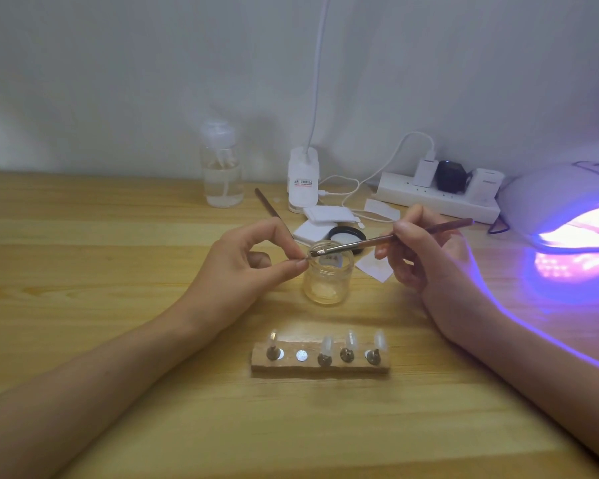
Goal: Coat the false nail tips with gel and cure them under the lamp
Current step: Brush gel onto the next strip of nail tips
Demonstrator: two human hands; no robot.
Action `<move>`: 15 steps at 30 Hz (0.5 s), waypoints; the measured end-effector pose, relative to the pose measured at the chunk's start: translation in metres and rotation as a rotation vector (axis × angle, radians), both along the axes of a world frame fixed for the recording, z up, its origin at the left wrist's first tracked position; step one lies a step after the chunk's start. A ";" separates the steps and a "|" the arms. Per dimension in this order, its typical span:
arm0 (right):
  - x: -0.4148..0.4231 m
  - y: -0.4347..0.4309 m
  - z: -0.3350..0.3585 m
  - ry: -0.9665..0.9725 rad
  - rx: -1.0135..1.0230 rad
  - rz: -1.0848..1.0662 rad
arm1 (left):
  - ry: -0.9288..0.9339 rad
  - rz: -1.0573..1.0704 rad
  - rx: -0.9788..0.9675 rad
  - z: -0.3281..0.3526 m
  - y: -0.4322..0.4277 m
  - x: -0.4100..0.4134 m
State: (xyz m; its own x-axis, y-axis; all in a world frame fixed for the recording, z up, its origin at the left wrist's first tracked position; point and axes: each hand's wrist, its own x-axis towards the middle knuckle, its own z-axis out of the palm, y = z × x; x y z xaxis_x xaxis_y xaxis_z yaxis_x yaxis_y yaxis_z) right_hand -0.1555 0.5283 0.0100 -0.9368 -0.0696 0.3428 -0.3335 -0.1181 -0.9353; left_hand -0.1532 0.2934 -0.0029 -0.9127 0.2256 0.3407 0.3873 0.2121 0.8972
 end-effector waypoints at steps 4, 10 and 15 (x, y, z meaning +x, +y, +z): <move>-0.002 0.002 -0.001 -0.068 -0.029 -0.071 | 0.006 0.002 0.000 0.000 0.000 -0.001; -0.001 0.000 -0.001 -0.050 0.003 -0.038 | 0.002 0.002 0.007 0.000 0.000 0.000; -0.001 0.001 0.000 -0.018 -0.033 -0.006 | 0.002 -0.004 0.007 0.000 -0.001 0.000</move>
